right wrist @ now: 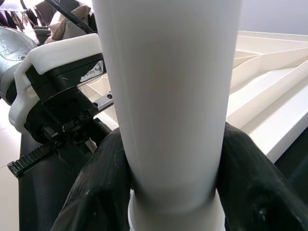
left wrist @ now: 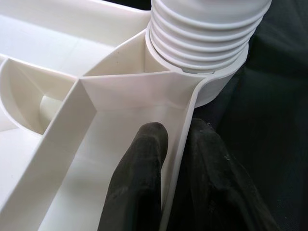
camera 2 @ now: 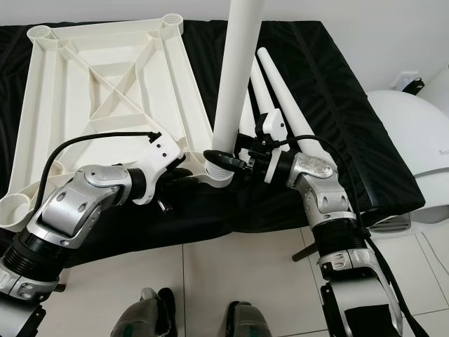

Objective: Building children table

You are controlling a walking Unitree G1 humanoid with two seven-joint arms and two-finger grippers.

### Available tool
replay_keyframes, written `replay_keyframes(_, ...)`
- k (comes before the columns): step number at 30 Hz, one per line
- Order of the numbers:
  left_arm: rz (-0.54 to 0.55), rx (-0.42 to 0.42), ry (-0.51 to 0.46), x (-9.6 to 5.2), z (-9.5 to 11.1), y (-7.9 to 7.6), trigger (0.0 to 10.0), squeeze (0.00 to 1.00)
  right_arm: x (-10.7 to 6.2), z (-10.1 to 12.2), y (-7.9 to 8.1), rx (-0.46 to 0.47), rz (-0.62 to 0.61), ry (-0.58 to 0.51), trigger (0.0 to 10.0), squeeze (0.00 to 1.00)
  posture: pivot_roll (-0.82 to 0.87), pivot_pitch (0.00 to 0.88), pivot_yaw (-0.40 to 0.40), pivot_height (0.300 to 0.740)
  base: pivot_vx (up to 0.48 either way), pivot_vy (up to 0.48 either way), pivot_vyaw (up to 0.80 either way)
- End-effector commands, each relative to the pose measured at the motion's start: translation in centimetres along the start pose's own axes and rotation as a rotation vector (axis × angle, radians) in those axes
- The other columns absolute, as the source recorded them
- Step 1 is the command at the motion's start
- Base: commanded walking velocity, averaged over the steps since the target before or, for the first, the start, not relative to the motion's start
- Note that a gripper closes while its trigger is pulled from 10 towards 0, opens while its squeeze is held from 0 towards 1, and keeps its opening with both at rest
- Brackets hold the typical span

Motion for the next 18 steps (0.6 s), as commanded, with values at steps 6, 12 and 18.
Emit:
replay_keyframes(6,0.071,0.008,-0.043,-1.0,0.6,0.8,10.0,0.00,-1.0,-0.7,-0.2,0.040,-0.076,0.009,0.0,0.00,-0.02,0.196,-0.017,0.740,0.000,0.000,0.00)
replay_keyframes(12,0.070,0.009,-0.044,-1.0,0.6,0.7,10.0,0.00,-1.0,-0.8,0.1,0.038,-0.126,0.010,0.0,0.00,-0.02,0.195,-0.017,0.740,0.000,0.000,0.00)
replay_keyframes(18,0.067,0.010,-0.044,-1.0,0.7,0.6,10.0,0.00,-1.1,-1.1,0.5,0.048,-0.244,0.005,0.0,0.00,-0.02,0.192,-0.016,0.740,0.000,0.000,0.00)
Point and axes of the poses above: a point about 5 cm out from each wrist's last joint towards the gripper, its own x axis pointing out of the wrist towards the gripper, its own z axis along the axis of the wrist's last joint, y = z × x, the point moved 3 cm from there along x, pointing out of the wrist towards the gripper, and after that the axes turned 15 degrees about -x, right-handed, at the moved point
